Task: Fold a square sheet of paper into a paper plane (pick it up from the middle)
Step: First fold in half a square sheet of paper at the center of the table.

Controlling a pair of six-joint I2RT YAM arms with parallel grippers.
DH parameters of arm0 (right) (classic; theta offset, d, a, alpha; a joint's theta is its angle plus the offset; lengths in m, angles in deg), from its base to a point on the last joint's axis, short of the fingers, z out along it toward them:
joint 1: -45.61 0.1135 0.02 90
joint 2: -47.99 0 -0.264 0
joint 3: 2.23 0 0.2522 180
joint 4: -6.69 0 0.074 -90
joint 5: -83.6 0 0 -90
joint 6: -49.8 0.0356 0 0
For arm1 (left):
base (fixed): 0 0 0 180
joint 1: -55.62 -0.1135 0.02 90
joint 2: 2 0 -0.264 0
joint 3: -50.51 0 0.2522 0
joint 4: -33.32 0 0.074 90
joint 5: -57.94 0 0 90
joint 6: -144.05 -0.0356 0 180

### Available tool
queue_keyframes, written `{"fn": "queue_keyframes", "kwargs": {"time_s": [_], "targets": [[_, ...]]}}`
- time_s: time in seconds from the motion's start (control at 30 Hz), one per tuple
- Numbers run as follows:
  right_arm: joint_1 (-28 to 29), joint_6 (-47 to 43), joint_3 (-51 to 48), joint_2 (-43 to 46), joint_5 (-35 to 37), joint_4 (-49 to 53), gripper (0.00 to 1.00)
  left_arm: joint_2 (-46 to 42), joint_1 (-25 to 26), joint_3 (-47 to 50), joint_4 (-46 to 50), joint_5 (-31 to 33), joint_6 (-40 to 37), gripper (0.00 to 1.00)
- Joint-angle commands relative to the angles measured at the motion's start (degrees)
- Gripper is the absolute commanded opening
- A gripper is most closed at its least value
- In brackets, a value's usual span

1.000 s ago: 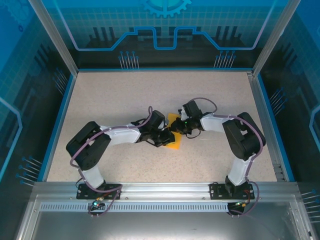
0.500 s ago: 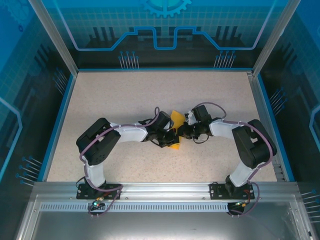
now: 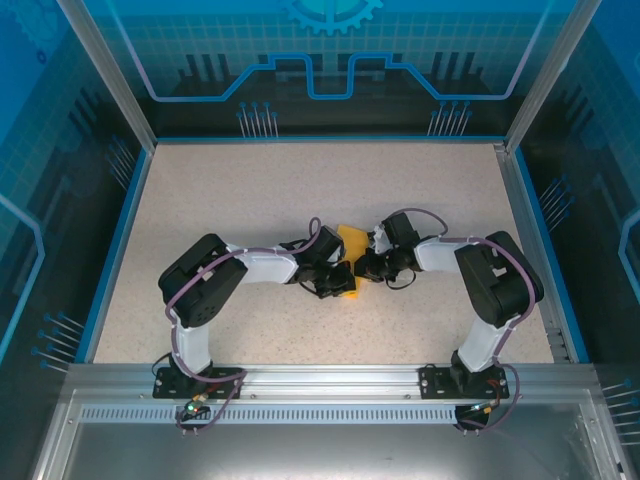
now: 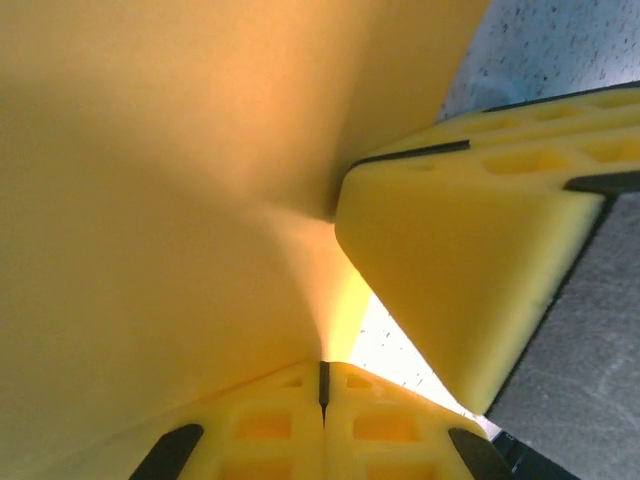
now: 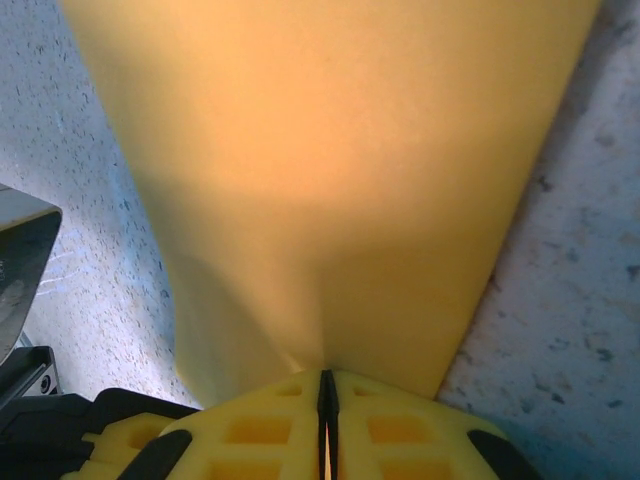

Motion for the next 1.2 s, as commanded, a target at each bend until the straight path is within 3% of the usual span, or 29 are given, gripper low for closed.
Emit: {"fn": "queue_keyframes", "kwargs": {"time_s": [0.0, 0.37, 1.17], "targets": [[-0.75, -1.41, 0.91, -1.40, -0.45, 0.97, 0.11, 1.53, 0.41, -1.70, 2.55, 0.72, -1.46, 0.00], [-3.98, -5.09, 3.99, -3.56, 1.23, 3.41, 0.11, 2.87, 0.34, -2.75, 12.16, 2.27, -3.35, 0.00], [-10.91, -8.03, 19.73, -14.46, 5.14, 7.89, 0.11, 4.08, 0.34, -2.03, 14.01, 1.40, -3.27, 0.00]]}}
